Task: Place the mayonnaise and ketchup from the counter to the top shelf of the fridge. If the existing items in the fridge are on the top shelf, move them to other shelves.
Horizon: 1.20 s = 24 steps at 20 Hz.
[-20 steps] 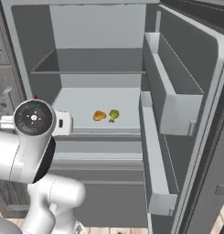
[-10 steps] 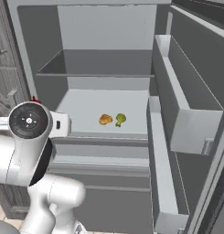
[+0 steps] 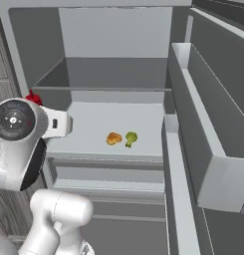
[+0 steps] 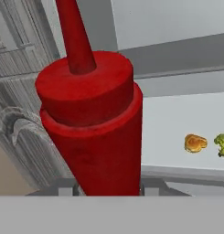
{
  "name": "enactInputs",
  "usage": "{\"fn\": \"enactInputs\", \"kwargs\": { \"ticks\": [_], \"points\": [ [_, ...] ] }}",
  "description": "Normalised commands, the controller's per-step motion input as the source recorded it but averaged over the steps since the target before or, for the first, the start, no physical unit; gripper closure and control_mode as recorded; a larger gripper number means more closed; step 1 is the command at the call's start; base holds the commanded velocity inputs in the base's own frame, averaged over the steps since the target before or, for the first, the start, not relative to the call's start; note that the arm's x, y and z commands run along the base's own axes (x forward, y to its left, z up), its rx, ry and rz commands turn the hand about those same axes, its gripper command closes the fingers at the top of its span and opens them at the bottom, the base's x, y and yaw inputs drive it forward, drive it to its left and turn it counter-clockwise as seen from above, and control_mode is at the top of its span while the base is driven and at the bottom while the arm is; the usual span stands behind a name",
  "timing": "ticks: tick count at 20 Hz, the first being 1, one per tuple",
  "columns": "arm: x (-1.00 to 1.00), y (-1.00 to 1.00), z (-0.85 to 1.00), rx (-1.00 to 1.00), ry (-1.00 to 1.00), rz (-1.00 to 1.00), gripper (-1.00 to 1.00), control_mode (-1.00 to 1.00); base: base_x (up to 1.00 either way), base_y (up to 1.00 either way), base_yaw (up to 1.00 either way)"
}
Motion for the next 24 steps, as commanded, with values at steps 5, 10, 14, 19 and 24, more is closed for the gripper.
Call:
{"fn": "enactInputs", "kwargs": {
  "ticks": [5,10,14,19,24],
  "points": [
    [0.37,0.01,0.86,0.0,-0.04,-0.17,1.0,-1.0,0.0,0.0,0.0],
    [0.78,0.0,0.53,0.0,0.0,-0.13,1.0,-1.0,0.0,0.0,0.0],
    [0.66,-0.1,0.06,0.0,0.06,0.0,1.0,-1.0,0.0,0.0,0.0],
    [0.53,-0.04,-0.09,0.01,0.0,0.0,1.0,-1.0,0.0,0.0,0.0],
    [0.95,0.22,-0.17,-0.04,0.02,0.0,1.0,-1.0,0.0,0.0,0.0]
  ]
}}
